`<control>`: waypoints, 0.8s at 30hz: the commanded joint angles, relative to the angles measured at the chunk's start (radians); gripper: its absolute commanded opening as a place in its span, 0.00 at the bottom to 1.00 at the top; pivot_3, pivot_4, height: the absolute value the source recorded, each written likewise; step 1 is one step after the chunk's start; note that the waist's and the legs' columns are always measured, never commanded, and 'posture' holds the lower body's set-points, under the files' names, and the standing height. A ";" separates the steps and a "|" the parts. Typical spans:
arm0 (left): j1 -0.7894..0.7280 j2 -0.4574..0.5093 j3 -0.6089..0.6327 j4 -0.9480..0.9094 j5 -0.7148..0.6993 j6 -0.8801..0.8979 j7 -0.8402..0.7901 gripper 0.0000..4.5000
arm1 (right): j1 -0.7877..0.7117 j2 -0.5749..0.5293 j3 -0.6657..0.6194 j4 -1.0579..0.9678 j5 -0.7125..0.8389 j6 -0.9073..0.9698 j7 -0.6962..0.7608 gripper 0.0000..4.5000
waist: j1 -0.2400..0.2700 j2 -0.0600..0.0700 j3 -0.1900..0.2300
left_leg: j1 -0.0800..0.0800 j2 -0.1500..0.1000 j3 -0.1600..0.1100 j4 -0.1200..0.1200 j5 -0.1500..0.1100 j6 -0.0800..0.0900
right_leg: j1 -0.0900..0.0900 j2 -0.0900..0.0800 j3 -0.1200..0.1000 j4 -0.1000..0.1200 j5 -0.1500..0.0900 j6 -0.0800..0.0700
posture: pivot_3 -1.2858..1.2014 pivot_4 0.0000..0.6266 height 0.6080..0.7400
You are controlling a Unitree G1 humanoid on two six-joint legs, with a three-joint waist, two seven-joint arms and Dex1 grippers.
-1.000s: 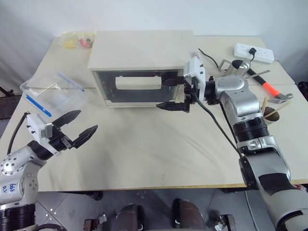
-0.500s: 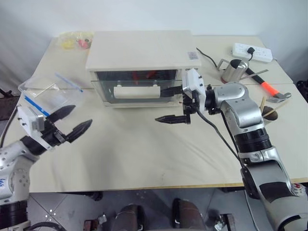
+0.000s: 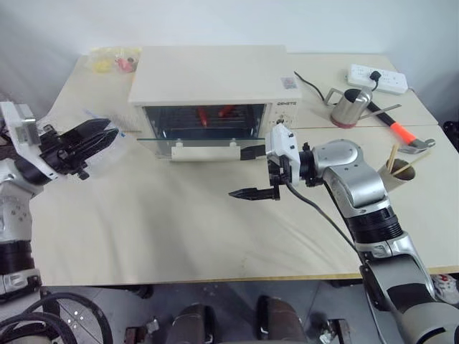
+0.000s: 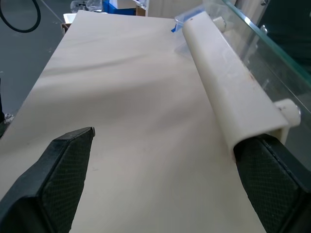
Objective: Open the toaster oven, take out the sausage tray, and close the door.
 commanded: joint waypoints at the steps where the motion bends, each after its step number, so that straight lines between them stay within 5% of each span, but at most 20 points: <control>1: -0.061 -0.009 -0.037 0.060 0.043 -0.047 -0.041 0.02 | 0.004 -0.002 -0.002 -0.053 0.013 0.006 -0.015 1.00 | 0.000 0.000 0.000 | 0.000 0.000 0.000 0.000 0.000 0.000 | 0.000 0.000 0.000 0.000 0.000 0.000 | 0.52 0.24 1.00; 10: -0.189 -0.070 -0.147 0.221 0.137 -0.115 -0.126 0.01 | 0.096 -0.090 -0.017 -0.169 0.002 0.097 -0.077 1.00 | 0.003 -0.001 0.000 | -0.001 0.000 0.000 0.000 0.000 0.000 | 0.000 0.000 -0.001 0.000 0.000 0.000 | 0.52 0.24 1.00; 20: -0.206 -0.067 -0.207 0.266 0.205 -0.116 -0.197 0.01 | 0.283 -0.408 -0.068 -0.315 0.009 0.190 -0.011 1.00 | 0.006 -0.002 0.000 | -0.001 0.000 0.000 0.001 0.000 0.000 | 0.000 0.000 -0.001 -0.001 0.000 0.000 | 0.52 0.24 1.00; 24: -0.193 -0.059 -0.262 0.268 0.266 -0.150 -0.239 0.01 | 0.250 -0.449 -0.117 -0.300 0.026 0.199 -0.030 1.00 | 0.002 -0.002 0.001 | -0.001 -0.001 0.001 0.002 0.001 0.001 | 0.000 -0.001 0.000 -0.001 0.000 0.000 | 0.52 0.24 1.00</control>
